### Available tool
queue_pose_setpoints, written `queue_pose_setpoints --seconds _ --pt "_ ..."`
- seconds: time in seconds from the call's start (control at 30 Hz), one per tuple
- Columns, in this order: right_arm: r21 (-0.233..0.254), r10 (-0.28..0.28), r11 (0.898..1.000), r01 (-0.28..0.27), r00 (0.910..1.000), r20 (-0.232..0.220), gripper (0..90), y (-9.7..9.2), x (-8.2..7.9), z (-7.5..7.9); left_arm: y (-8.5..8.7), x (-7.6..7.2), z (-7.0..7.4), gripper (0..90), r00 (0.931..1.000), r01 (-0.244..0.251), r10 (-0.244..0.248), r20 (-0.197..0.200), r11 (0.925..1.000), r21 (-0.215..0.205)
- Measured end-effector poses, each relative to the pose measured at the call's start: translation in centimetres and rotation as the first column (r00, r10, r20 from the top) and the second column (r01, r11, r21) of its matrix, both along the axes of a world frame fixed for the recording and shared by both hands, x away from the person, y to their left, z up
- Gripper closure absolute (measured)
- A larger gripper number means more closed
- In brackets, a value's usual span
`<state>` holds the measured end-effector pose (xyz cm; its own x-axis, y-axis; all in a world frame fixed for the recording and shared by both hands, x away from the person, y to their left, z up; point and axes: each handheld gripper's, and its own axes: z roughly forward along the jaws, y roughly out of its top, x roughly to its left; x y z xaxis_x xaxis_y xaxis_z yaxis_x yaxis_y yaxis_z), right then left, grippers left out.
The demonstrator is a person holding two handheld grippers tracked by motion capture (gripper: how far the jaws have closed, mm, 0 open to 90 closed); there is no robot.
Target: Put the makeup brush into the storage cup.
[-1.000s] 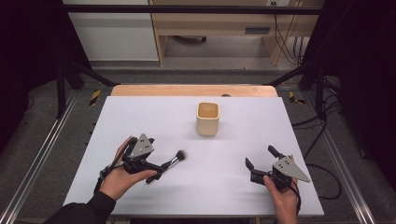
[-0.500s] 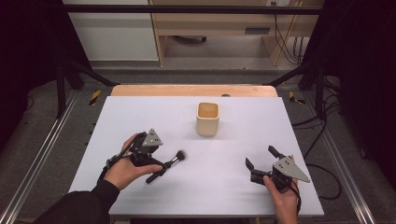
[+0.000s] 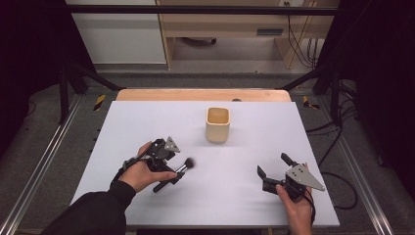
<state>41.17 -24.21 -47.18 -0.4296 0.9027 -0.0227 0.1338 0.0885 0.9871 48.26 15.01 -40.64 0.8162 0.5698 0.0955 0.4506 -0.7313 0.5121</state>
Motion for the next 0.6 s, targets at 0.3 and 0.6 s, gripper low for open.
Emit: queue_pose_setpoints --seconds 0.3,0.6 --pt "0.001 0.003 1.000 -0.003 0.9999 -0.010 4.2 0.1 0.0 -0.1 -1.0 0.6 -0.9 5.6 0.9993 0.015 -0.013 -0.036 0.9983 0.056" --pt "0.002 0.004 1.000 -0.004 0.9999 -0.013 4.2 0.0 0.1 -0.1 -1.3 1.4 -2.3 6.0 0.9950 0.010 0.002 -0.100 0.9930 0.118"
